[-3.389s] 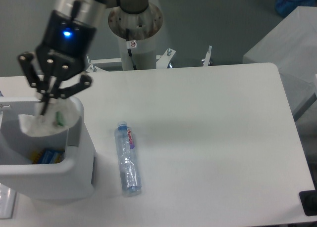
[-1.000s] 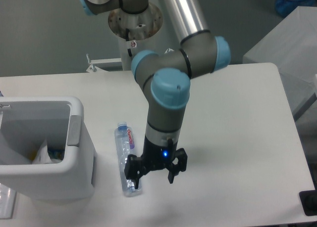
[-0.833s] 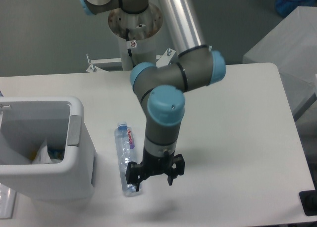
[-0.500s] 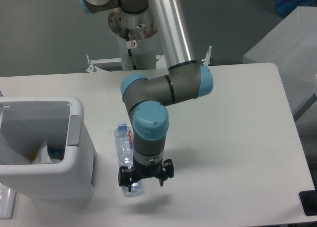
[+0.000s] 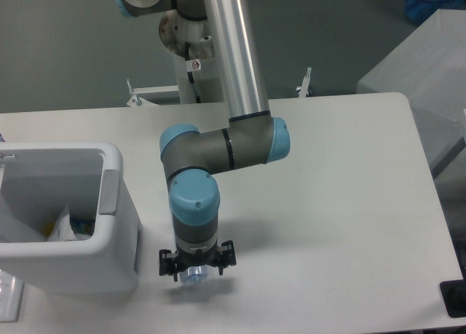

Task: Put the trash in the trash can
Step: 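Close the gripper around the bottle's cap end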

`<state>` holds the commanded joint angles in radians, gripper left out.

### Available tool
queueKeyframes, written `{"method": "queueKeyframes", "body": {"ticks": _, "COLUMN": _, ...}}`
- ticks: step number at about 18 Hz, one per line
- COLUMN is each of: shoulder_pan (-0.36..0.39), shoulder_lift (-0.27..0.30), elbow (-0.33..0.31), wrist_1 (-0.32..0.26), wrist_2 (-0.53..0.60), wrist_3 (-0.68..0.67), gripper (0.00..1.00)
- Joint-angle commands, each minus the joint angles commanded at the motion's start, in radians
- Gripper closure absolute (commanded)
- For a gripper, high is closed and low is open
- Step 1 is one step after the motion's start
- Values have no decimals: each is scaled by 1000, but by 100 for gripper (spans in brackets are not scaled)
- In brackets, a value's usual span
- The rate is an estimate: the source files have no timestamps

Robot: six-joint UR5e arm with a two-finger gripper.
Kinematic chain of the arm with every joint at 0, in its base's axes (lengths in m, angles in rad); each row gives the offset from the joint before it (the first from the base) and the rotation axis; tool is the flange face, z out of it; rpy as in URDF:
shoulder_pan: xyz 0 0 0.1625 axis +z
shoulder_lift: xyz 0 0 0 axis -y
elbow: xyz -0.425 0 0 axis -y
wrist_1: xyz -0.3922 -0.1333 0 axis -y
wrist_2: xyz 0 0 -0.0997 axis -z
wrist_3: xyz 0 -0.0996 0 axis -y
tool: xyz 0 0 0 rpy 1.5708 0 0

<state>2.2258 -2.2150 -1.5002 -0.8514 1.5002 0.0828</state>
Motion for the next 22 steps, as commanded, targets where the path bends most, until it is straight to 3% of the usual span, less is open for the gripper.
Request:
{"method": "queueKeyframes", "body": {"ticks": 6, "shoulder_pan": -2, "shoulder_lift": -3, "elbow": -14, "wrist_1": -2, "wrist_2": 18, "wrist_3": -2, "gripper": 4}}
{"method": "queueKeyframes", "body": {"ticks": 10, "shoulder_pan": -2, "shoulder_lift": -3, "elbow": -15, "wrist_1": -3, "wrist_2": 21, "wrist_3": -2, "gripper": 17}}
{"method": "queueKeyframes", "body": {"ticks": 13, "shoulder_pan": -2, "shoulder_lift": -8, "elbow": -15, "wrist_1": -3, "wrist_2": 21, "wrist_3": -2, "gripper": 35}}
{"method": "queueKeyframes", "body": {"ticks": 17, "shoulder_pan": -2, "shoulder_lift": -5, "elbow": -14, "wrist_1": -2, "wrist_2": 21, "wrist_3": 0, "gripper": 47}}
{"method": "queueKeyframes", "body": {"ticks": 22, "shoulder_pan": 0, "shoulder_lift": 3, "elbow": -14, "wrist_1": 0, "wrist_2": 20, "wrist_3": 17, "gripper": 49}}
